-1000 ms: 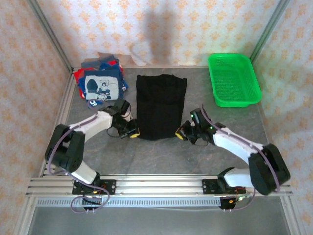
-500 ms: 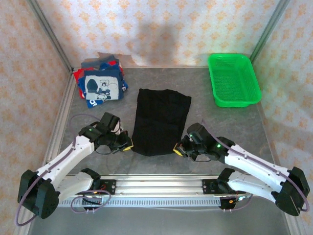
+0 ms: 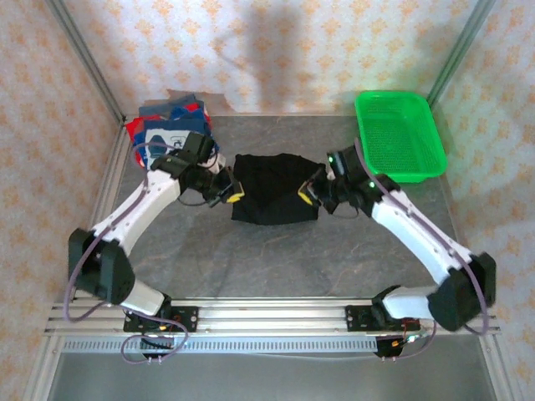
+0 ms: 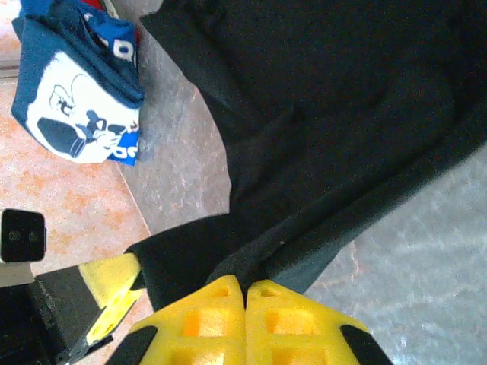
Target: Fold and stack the t-shirts
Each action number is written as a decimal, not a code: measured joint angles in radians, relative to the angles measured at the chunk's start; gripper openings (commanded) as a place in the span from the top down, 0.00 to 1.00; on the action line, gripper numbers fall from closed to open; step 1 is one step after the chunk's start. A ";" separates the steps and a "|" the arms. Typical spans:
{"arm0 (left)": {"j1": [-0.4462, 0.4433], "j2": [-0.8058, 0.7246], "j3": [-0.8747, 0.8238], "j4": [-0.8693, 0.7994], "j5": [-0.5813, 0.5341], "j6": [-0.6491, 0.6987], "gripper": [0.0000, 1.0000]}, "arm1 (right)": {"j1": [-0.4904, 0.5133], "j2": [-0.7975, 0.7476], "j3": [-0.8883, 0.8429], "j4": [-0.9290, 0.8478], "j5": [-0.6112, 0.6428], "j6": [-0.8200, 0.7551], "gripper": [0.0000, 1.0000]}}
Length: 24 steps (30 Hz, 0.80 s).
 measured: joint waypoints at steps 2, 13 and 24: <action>0.029 0.072 0.064 0.000 0.007 0.017 1.00 | -0.042 0.079 0.060 -0.005 -0.023 -0.048 1.00; 0.113 0.411 0.402 -0.016 0.011 0.106 1.00 | -0.234 0.373 0.205 -0.022 -0.135 -0.188 1.00; 0.116 0.760 0.767 -0.106 0.013 0.153 1.00 | -0.298 0.574 0.335 -0.032 -0.162 -0.232 1.00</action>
